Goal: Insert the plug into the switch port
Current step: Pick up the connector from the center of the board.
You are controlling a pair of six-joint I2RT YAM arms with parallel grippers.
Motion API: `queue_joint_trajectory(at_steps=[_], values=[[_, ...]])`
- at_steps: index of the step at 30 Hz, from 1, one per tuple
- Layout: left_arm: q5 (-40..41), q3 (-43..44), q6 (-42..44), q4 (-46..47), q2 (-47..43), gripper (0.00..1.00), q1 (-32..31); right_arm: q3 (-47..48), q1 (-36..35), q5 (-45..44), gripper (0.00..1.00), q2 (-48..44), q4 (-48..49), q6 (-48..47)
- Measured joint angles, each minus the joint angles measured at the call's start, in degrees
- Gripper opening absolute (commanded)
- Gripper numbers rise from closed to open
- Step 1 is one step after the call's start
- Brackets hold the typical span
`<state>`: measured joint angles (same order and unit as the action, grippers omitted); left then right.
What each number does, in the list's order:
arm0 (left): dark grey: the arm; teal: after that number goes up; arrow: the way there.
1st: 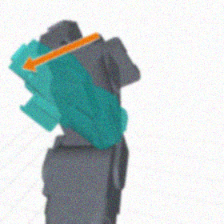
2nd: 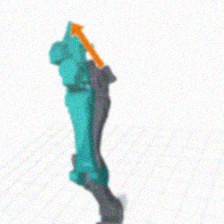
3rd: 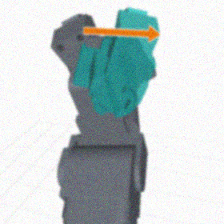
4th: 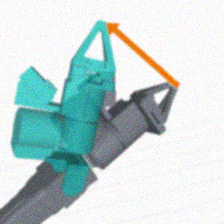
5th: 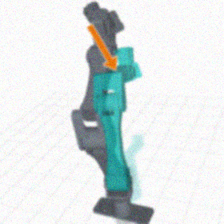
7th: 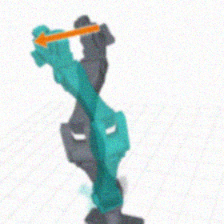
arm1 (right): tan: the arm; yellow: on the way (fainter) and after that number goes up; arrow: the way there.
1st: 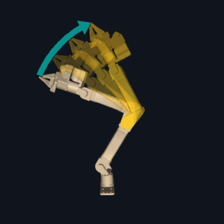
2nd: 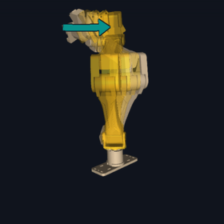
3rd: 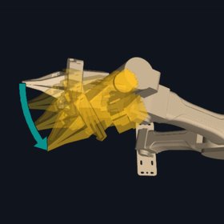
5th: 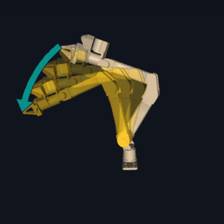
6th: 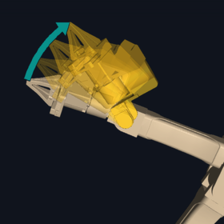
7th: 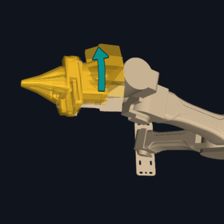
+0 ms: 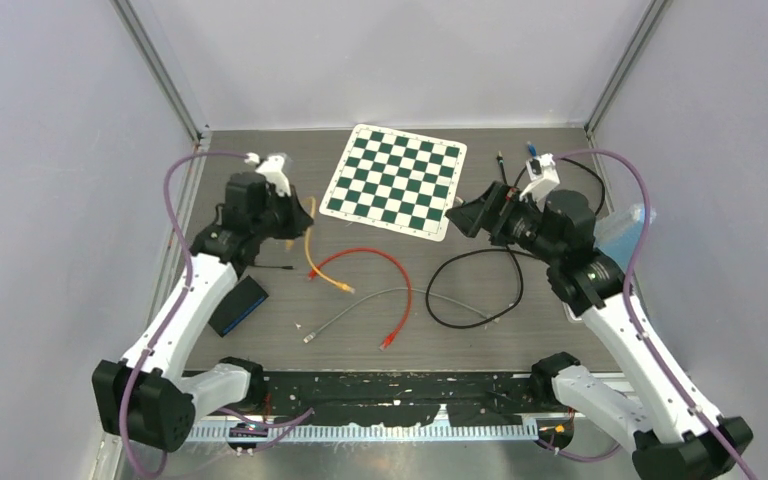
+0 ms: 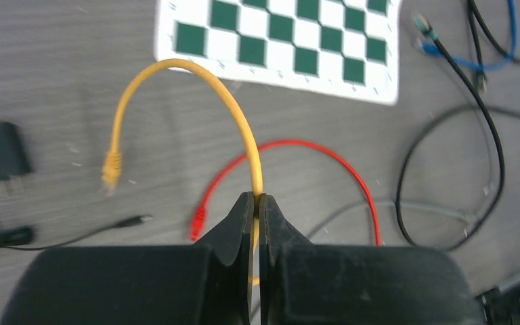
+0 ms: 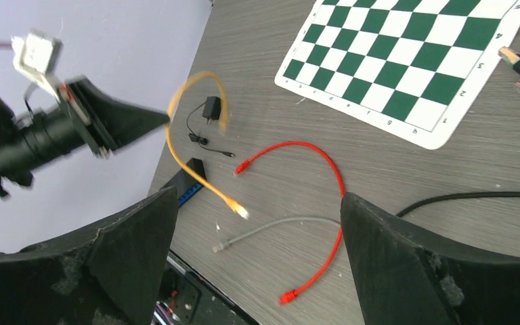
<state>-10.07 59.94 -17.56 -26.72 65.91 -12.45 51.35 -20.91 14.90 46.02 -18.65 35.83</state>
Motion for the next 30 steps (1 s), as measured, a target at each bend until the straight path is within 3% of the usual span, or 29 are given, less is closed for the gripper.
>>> queue_joint_trajectory(at_steps=[8, 15, 24, 26, 30], values=[[-1.5, -12.8, -0.2, 10.2, -7.8, 0.00, -14.4, 5.9, -1.3, 1.8, 0.92, 15.0, 3.1, 6.4], [0.0, -14.6, 6.6, 16.6, -10.2, 0.00, -24.8, 12.5, -5.2, 2.4, 0.87, 27.3, 1.7, 8.5], [2.6, -15.4, 12.1, 20.5, -9.5, 0.00, -29.3, 17.0, -10.6, 5.6, 0.85, 37.7, 0.5, 10.3], [2.8, -16.0, 12.4, 21.1, -9.5, 0.00, -29.5, 17.2, -11.4, 6.3, 0.81, 39.2, 0.7, 11.3], [3.3, -16.2, 13.2, 21.9, -8.5, 0.00, -29.6, 17.2, -12.1, 8.0, 0.63, 41.3, 2.5, 13.7]])
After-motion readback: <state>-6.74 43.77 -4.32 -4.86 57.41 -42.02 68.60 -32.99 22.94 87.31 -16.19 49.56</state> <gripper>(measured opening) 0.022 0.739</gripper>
